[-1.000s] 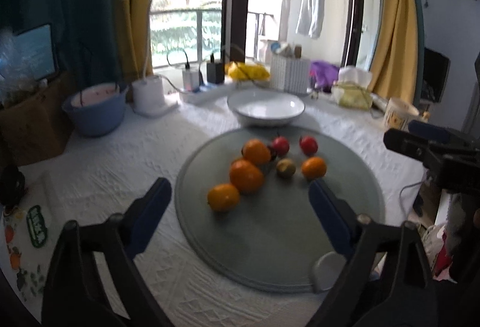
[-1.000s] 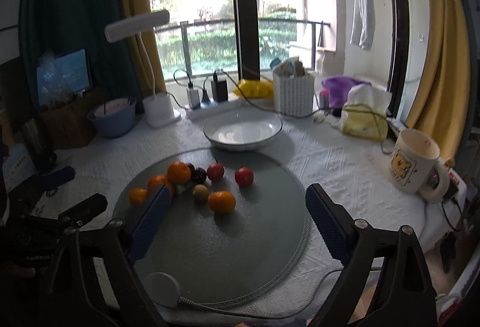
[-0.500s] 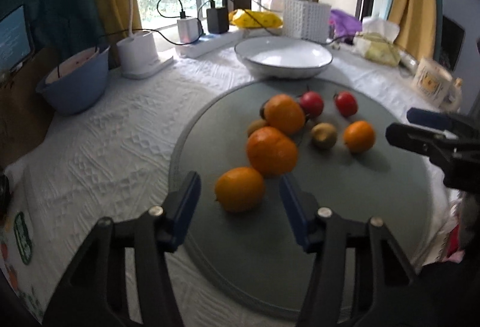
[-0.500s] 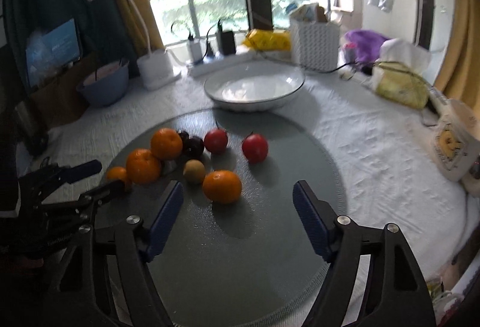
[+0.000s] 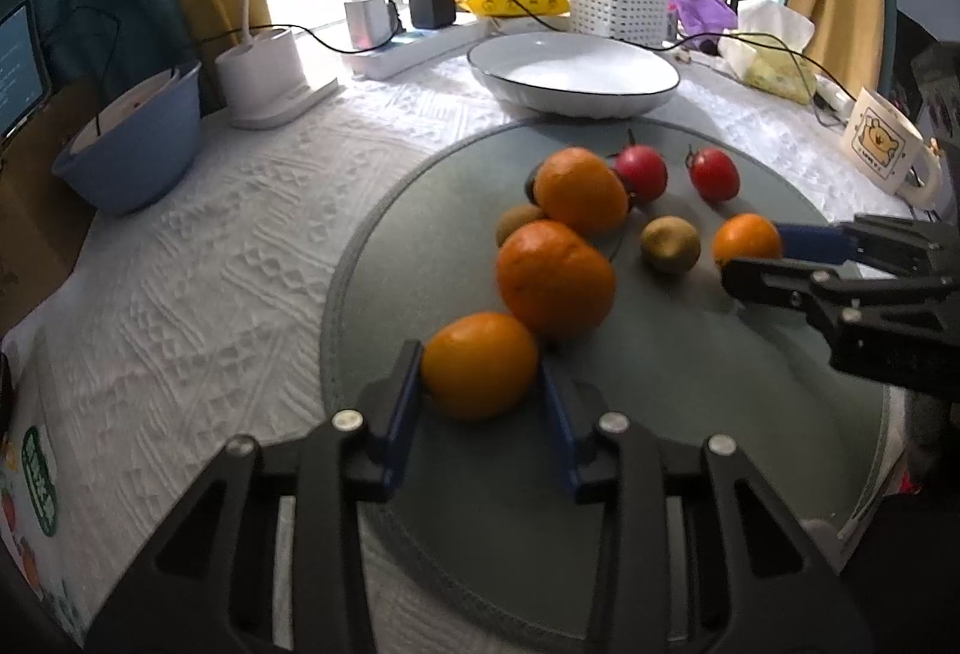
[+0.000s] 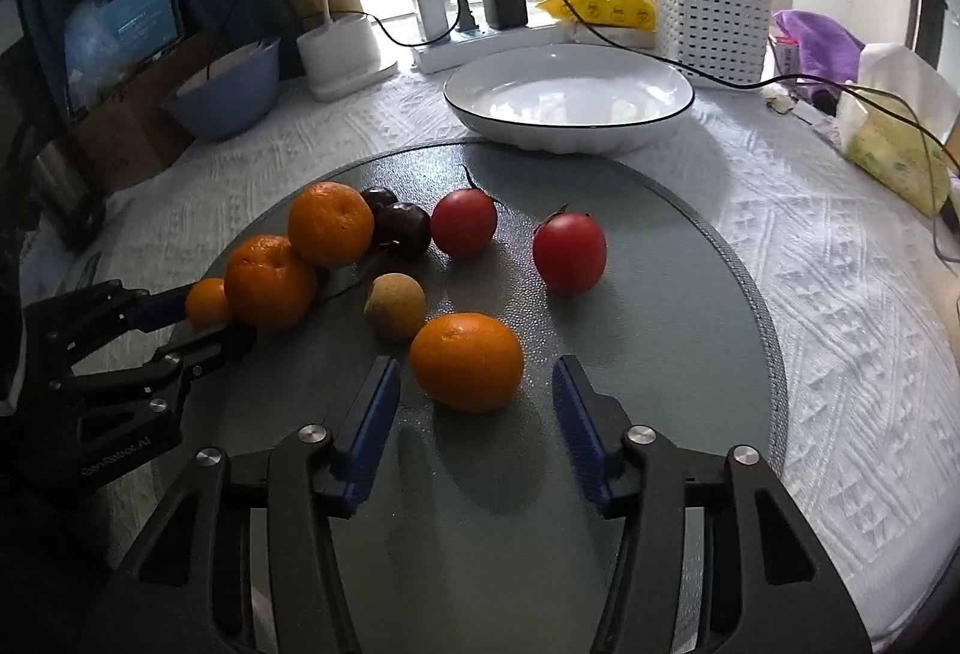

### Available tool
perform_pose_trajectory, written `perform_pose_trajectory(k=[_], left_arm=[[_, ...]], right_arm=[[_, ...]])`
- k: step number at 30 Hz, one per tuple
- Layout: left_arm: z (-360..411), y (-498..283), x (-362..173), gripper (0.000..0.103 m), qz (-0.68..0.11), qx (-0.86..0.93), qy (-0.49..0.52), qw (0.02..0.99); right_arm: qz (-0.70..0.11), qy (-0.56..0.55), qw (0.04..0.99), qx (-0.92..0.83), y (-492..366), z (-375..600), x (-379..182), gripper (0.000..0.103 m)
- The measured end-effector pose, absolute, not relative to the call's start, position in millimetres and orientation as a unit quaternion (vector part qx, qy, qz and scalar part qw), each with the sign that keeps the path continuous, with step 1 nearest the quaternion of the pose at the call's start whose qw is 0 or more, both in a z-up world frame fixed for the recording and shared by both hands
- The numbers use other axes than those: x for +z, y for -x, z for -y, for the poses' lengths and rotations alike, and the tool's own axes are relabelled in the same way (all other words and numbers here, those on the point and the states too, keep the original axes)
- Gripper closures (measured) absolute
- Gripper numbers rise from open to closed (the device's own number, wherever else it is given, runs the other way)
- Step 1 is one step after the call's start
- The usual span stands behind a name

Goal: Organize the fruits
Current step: 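Grasp a tangerine with the left tool while the right tool grasps another tangerine, then release the left tool's tangerine on the white plate while the right tool does likewise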

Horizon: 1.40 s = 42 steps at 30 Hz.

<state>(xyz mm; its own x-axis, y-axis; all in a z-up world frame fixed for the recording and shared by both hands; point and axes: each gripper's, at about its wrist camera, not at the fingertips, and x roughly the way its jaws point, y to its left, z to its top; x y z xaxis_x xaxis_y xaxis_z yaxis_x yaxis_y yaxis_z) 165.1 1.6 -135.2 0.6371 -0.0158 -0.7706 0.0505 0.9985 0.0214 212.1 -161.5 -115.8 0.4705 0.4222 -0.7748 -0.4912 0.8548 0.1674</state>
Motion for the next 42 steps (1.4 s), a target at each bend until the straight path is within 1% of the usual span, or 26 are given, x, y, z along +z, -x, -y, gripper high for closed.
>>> perform_pose_trajectory(k=[1,2,13,26,32,38,42], left_arm=[[-2,-165,-134,0.064,-0.425,-0.02,-0.022,0.905],[-2,-164,-132,0.064,-0.423,-0.021,-0.024,0.905],[-5,-166,-98,0.064,-0.385,-0.017,-0.027,0.922],[-6,-205,-73,0.064,-0.345,-0.036,-0.019,0.938],[-9,-238,-67,0.064,-0.346,-0.068,0.008,0.936],[-4,-265,-64,0.064,-0.345,-0.086,0.005,0.935],[-4,-285,-65,0.064,-0.365,-0.096,0.026,0.926]], right_arm=[[-0.439,0.042,0.856,0.272,-213,161,-115,0.06],[-0.436,0.046,0.856,0.275,-212,160,-114,0.063],[-0.408,0.035,0.871,0.273,-223,175,-97,0.063],[-0.382,0.028,0.892,0.238,-255,201,-83,0.063],[-0.368,0.034,0.901,0.229,-275,205,-75,0.063],[-0.358,0.033,0.904,0.231,-296,198,-70,0.063],[-0.356,0.034,0.903,0.238,-309,188,-70,0.063]])
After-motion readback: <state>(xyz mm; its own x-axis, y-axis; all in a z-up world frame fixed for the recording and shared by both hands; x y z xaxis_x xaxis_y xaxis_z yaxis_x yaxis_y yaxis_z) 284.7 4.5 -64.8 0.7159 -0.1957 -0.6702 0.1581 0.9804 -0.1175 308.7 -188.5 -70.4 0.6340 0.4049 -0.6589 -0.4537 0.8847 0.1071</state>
